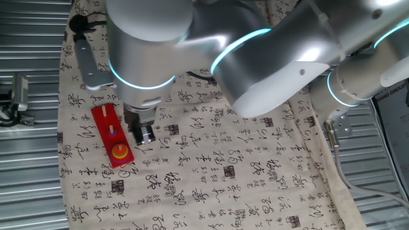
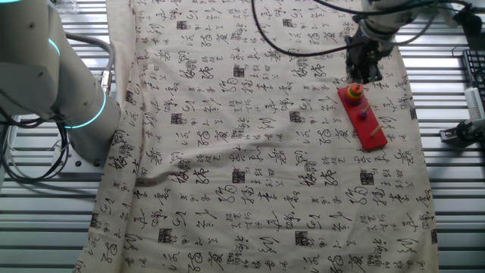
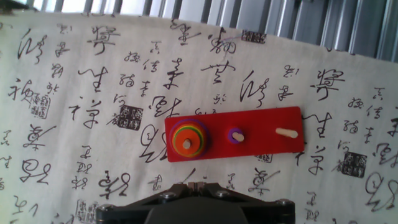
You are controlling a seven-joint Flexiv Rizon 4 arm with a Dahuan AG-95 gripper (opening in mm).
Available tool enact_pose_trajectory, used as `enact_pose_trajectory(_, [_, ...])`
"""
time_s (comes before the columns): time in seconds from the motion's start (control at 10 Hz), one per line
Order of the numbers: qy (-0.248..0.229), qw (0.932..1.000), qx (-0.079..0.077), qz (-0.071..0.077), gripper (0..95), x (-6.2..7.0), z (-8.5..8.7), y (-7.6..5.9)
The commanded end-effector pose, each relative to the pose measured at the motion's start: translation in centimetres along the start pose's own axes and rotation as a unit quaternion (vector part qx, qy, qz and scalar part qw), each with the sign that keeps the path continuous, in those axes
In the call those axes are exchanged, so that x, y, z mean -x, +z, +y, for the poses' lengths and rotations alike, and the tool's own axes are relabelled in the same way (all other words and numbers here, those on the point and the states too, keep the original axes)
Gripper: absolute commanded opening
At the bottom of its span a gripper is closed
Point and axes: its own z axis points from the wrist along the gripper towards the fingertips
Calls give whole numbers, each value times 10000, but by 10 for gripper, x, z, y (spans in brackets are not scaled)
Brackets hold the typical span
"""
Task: Take out one Hanoi block and throw it aside
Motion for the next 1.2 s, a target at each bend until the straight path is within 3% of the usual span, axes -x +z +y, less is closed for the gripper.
enact_pose_trajectory(0.1, [15,10000,-2,65,0,6,2,-1])
enact_pose_trajectory(0.8, [7,10000,-48,62,0,15,10,1])
enact_pose_trajectory(0.9, [-57,10000,-45,45,190,15,10,2])
enact_pose_trajectory(1.2, [-35,10000,-57,21,190,19,11,2])
